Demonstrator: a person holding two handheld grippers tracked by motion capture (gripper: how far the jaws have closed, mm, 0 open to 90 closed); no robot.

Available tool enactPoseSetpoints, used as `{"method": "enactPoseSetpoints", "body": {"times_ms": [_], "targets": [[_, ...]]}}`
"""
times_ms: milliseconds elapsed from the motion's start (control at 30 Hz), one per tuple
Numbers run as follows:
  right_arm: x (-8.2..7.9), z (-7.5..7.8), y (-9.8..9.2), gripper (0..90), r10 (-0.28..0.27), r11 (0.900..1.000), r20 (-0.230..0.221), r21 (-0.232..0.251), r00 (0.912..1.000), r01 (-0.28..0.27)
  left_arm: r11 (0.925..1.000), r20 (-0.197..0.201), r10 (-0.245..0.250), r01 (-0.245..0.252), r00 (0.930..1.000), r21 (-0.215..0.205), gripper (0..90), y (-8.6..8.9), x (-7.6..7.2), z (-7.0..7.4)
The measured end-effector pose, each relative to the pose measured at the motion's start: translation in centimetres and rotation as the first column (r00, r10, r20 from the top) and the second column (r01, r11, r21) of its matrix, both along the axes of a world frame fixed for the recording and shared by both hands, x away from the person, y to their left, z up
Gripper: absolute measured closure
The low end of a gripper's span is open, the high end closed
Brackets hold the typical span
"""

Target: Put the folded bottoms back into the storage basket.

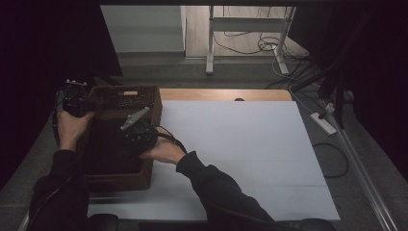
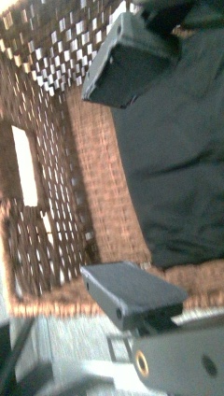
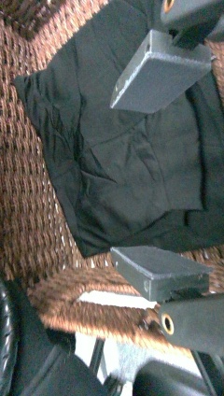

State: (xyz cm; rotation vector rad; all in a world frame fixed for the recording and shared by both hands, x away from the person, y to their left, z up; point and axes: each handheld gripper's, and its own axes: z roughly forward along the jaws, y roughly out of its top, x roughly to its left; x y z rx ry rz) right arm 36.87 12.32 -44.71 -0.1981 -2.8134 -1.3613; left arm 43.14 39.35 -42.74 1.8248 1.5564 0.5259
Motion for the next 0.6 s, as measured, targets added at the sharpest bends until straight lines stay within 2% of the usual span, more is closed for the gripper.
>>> {"method": "enactPoseSetpoints", "body": {"times_ms": [67,133,267,333,433,600], "targets": [[0.2,0.1,-0.7,17.9,0.001,1.000,-0.028,0.015,0.9996,0.000,0.9988,-0.004,-0.043,0.043,0.9991,-0.025,7.9,-0.2,-0.2,-0.1],[0.3,0.1,-1.3,11.2,-0.007,1.000,-0.037,0.009,0.9993,0.007,0.9967,-0.006,-0.074,0.074,0.9973,-0.034,5.2,-0.5,-0.3,-0.3],[0.4,0.2,-2.5,1.5,-0.009,1.000,-0.025,0.008,0.9997,0.009,0.9867,0.005,-0.140,0.140,0.9901,-0.083,0.0,-1.2,-0.1,-0.9],[0.5,0.3,-3.3,0.0,-0.022,1.000,-0.022,0.019,0.9995,0.022,0.9848,0.011,-0.155,0.156,0.9878,-0.077,0.0,-1.7,0.1,-1.1],[0.5,0.5,-4.4,0.0,-0.052,0.998,0.003,0.022,0.9986,0.052,0.9834,-0.006,-0.171,0.171,0.9852,-0.062,0.0,-2.7,0.7,-1.3],[0.6,0.8,-6.4,0.0,-0.082,0.996,0.016,0.020,0.9965,0.082,0.9811,-0.069,-0.189,0.186,0.9795,-0.053,1.1,-4.8,2.2,-1.4]]}}
